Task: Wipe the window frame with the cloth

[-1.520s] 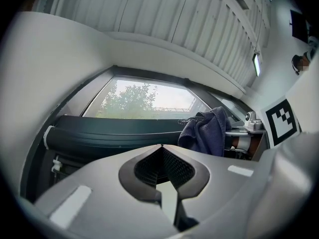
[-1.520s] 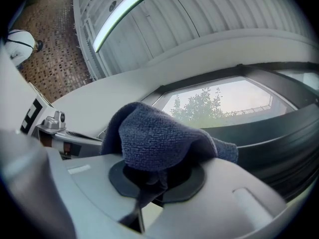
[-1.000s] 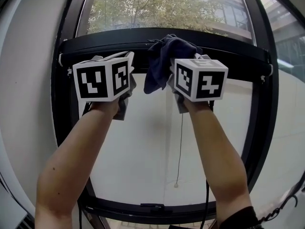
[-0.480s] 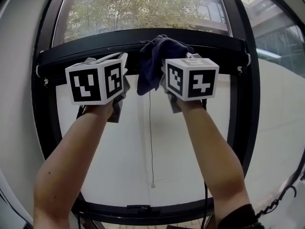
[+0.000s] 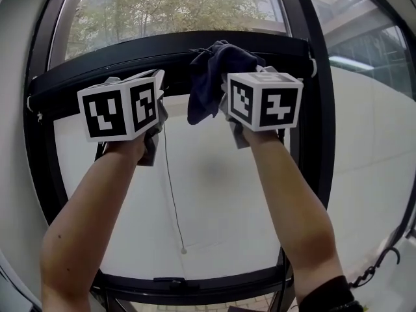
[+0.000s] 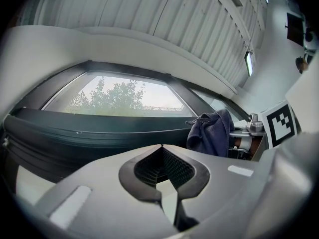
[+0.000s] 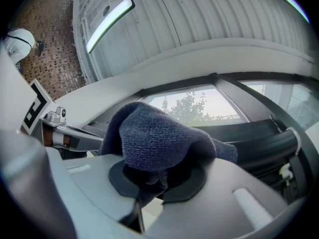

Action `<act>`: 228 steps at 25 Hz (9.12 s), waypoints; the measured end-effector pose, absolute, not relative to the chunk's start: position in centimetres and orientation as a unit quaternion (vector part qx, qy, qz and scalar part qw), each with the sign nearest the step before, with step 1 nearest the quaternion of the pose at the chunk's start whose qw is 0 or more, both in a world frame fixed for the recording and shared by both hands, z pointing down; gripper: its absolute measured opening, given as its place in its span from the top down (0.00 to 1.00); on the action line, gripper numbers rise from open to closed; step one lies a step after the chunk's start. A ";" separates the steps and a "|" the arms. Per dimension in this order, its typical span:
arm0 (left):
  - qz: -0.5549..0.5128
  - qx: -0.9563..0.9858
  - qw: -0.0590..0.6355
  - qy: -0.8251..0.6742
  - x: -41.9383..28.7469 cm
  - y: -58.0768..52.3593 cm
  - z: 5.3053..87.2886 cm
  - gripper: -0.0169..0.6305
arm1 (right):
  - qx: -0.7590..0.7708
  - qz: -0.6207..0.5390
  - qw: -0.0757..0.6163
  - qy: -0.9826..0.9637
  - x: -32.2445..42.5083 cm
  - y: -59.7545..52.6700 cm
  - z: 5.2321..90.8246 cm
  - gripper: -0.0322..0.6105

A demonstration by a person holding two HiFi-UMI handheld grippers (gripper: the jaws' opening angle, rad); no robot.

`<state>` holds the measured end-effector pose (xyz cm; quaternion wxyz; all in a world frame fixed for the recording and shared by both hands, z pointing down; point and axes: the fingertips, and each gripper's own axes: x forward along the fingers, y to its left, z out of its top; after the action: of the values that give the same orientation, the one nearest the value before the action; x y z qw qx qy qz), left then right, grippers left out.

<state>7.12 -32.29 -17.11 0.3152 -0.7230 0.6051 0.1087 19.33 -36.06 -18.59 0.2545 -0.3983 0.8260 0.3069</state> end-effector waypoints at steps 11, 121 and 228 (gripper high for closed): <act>0.113 -0.727 0.310 0.602 7.6 -33.7 -17.0 0.98 | -0.407 0.309 0.248 0.823 20.1 -37.5 -19.0 0.88; 0.067 -0.883 0.173 0.430 26.4 -44.6 9.5 0.98 | -0.578 0.205 0.135 0.778 40.2 -44.5 7.2 0.88; -0.118 -0.874 -0.093 0.462 30.6 -41.1 54.8 0.98 | -0.515 -0.064 -0.030 0.854 40.1 -43.5 55.4 0.87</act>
<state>30.58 -41.09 54.82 -0.0933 -0.8739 0.4622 -0.1181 40.06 -43.48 55.42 -0.0305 -0.5154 0.8540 -0.0641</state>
